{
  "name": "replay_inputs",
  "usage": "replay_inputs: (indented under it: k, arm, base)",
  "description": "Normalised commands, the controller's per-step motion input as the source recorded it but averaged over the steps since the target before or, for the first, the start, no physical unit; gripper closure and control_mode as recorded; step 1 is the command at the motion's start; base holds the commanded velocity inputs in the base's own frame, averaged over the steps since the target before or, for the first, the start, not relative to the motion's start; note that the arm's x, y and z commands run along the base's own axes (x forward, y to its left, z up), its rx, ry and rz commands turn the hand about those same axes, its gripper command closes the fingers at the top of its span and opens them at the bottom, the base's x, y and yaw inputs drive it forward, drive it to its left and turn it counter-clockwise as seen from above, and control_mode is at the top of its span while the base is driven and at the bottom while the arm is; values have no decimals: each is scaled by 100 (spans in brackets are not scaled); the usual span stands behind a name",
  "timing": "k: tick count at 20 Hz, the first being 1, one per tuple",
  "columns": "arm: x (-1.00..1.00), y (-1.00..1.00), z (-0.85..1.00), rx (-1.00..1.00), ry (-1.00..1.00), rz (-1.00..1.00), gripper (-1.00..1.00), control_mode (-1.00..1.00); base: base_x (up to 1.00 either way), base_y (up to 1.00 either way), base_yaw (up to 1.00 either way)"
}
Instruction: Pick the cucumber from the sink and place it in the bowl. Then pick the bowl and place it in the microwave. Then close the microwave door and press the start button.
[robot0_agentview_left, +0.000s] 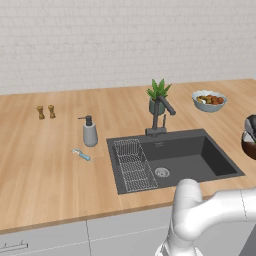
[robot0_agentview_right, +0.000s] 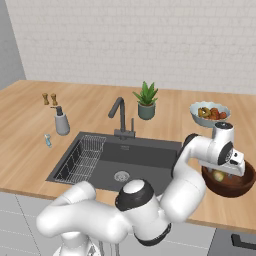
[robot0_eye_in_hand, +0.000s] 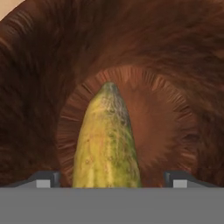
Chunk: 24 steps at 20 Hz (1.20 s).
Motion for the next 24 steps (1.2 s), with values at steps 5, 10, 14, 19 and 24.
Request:
replay_inputs:
  k: [5,10,14,19,24]
  arm:
    - [-7,0,8,0,1,0,-100,-100]
    - [-25,3,50,3,0,0,-100,-100]
    - [-21,72,3,3,3,0,-100,-100]
    - [0,34,26,0,0,0,-100,-100]
    - [6,30,1,0,-2,0,-100,-100]
  base:
    - [0,0,0]
    - [0,0,0]
    - [0,0,0]
    - [0,0,0]
    - [0,0,0]
